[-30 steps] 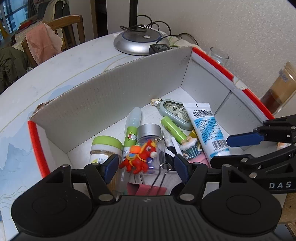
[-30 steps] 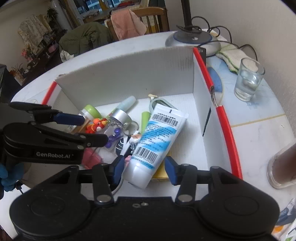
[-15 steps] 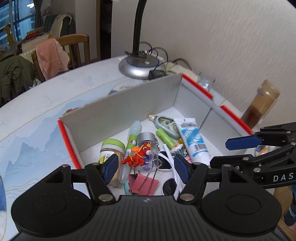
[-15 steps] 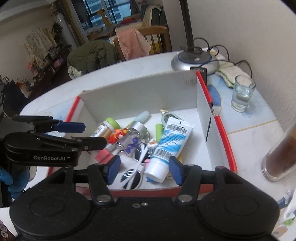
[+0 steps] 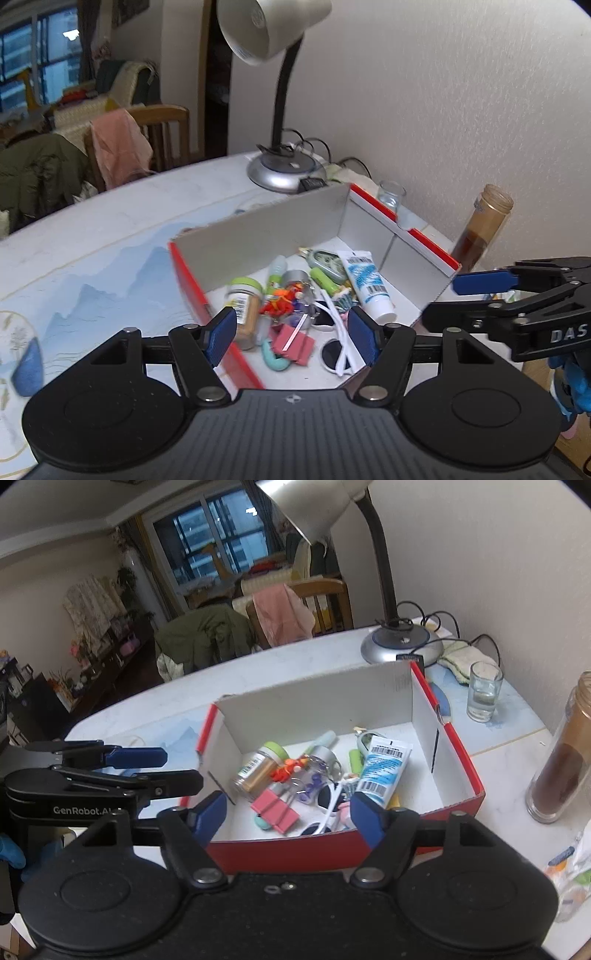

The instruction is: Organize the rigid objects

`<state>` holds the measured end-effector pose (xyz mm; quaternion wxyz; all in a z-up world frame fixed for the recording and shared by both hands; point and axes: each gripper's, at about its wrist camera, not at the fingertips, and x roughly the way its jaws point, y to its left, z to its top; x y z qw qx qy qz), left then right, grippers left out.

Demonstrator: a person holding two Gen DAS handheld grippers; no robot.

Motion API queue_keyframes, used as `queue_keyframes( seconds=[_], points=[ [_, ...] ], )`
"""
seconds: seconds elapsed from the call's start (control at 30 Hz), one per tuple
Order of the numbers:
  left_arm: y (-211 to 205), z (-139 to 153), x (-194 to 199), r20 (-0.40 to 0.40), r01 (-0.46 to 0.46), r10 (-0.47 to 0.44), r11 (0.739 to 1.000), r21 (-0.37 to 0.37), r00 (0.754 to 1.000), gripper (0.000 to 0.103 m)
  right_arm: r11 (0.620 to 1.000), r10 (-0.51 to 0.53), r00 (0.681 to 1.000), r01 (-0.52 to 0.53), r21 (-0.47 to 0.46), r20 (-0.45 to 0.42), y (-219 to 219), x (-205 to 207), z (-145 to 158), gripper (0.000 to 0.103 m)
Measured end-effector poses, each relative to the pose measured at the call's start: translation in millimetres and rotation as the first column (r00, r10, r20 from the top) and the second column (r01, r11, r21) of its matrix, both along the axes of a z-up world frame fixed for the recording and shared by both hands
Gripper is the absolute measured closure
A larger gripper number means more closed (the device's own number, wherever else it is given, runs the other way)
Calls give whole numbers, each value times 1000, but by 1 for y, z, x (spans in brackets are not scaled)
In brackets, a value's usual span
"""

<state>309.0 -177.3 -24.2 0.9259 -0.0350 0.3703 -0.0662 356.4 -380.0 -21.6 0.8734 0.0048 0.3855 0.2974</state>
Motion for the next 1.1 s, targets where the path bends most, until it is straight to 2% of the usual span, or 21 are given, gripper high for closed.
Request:
queue_keyframes(
  seconds=[0.1,0.2,0.33,0.43,0.57,0.63,0.7,1.1],
  points=[
    [5,5,-13,15,-7,7,1000,2,1000,37,1000,-14,999,13,17,39,2,-15,7,20],
    [10,9,-25,22,-6,7,1000,-12,1000,28,999,-35,997,33,39,70,2,-30,14,17],
    [14,14,-39,37,3,-2,1000,-29,999,28,996,-65,993,59,61,95,3,-45,21,13],
    [15,17,-49,46,12,-10,999,-40,999,19,995,-84,990,77,67,109,3,-54,24,10],
    [16,19,-59,48,22,-19,998,-54,999,17,992,-109,985,100,76,131,4,-65,28,7],
    [15,20,-63,51,27,-24,998,-54,998,13,989,-130,982,119,85,140,4,-69,30,3],
    [16,20,-67,56,31,-27,998,-62,998,1,987,-149,976,135,92,157,3,-77,32,0],
    [19,27,-88,106,43,-36,997,-68,994,1,978,-195,969,179,107,155,2,-98,31,0]
  ],
)
